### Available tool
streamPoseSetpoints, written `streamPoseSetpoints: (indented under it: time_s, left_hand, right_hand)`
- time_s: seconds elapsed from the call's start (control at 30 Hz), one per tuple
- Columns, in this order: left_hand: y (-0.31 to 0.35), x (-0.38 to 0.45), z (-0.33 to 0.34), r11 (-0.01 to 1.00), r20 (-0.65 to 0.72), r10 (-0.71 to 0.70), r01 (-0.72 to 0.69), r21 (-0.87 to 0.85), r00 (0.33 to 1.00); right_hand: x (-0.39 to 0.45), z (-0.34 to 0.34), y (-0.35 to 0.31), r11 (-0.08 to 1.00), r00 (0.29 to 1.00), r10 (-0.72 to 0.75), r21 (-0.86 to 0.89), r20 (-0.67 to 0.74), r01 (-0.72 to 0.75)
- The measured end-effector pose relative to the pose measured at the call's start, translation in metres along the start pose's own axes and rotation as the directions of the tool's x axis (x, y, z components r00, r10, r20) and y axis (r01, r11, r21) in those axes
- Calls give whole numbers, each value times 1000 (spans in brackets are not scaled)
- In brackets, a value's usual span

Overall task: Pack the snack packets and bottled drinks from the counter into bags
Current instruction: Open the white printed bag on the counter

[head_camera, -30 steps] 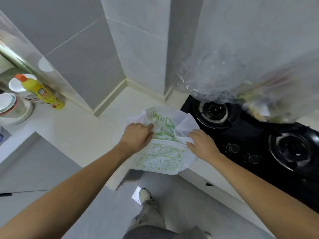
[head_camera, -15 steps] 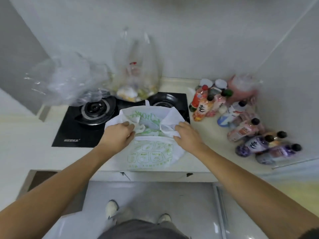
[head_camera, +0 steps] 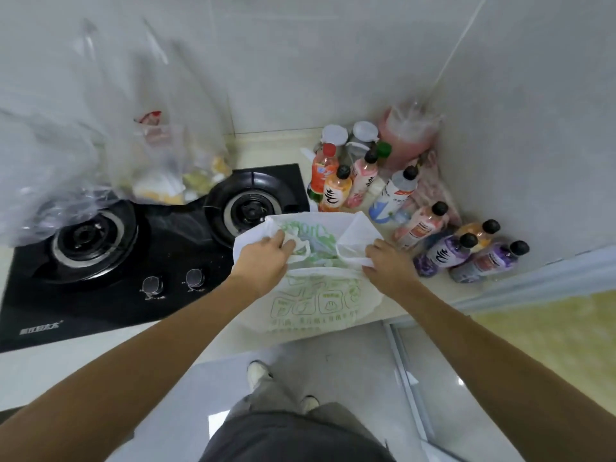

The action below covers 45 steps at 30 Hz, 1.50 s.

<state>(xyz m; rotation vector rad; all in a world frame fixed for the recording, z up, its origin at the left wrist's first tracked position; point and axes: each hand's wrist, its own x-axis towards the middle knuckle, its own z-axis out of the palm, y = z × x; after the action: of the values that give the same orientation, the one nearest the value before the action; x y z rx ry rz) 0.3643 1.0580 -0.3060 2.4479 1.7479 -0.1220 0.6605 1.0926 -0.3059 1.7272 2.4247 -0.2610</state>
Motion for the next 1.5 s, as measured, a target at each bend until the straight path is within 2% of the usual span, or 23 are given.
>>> streamPoseSetpoints:
  time_s: [0.13,0.2,0.27,0.33,0.43,0.5,0.53,0.6,0.63,0.7,0.8,0.97,1.1,1.23,1.3,1.37,1.43,1.5]
  left_hand:
    - [8,18,11,970,-140,209,-188,152,968]
    - [13,29,16,929,-92,339,-317,192,936]
    - [17,38,21,888,-7,446,-442,123,895]
    - [18,42,29,870,64,484,-488,74,873]
    - [21,44,37,919,135,376,-388,75,917]
    - [29,43,36,952,202,247,-277,133,948]
    - [34,42,34,956,215,186,-227,184,959]
    - [42,42,32,937,202,131,-188,296,971]
    - [45,42,34,924,180,140,-194,329,974]
    - [49,42,35,913,164,168,-216,346,972]
    - [49,49,30,916,225,121,-196,350,967]
    - [38,62,28,899,381,-150,-35,437,912]
    - [43,57,28,881,413,-229,8,473,881]
    - [49,50,33,871,440,-298,54,488,847]
    - [50,45,34,878,432,-296,65,474,852]
    - [52,41,33,892,364,-224,40,449,904]
    - [54,40,31,919,287,-68,-52,392,956]
    - [51,42,31,928,236,124,-197,316,964]
  right_hand:
    - [7,12,19,999,999,51,-11,1,-50]
    - [10,17,26,997,1000,18,-73,-16,-19]
    - [15,21,33,991,999,-16,-132,-38,11]
    - [22,27,39,985,998,-46,-167,-32,40]
    - [34,35,44,972,995,-97,-218,-24,90]
    - [39,43,41,960,972,-220,-195,-86,200]
    - [42,47,38,937,938,-325,-174,-120,303]
    - [49,59,32,833,822,-551,-162,-143,529]
    - [53,65,30,777,770,-627,-163,-118,608]
    - [60,75,29,721,720,-691,-114,-58,683]
    - [71,80,36,730,730,-683,-31,-3,683]
    - [81,82,52,782,761,-619,55,196,621]
    - [84,77,58,836,784,-480,-66,393,545]
    - [92,77,71,837,761,-411,-123,502,533]
    - [94,75,77,843,762,-380,-144,524,519]
    - [95,70,79,846,784,-379,-161,492,509]
    - [93,64,78,832,798,-455,-130,395,539]
    - [89,63,80,776,789,-574,-163,220,610]
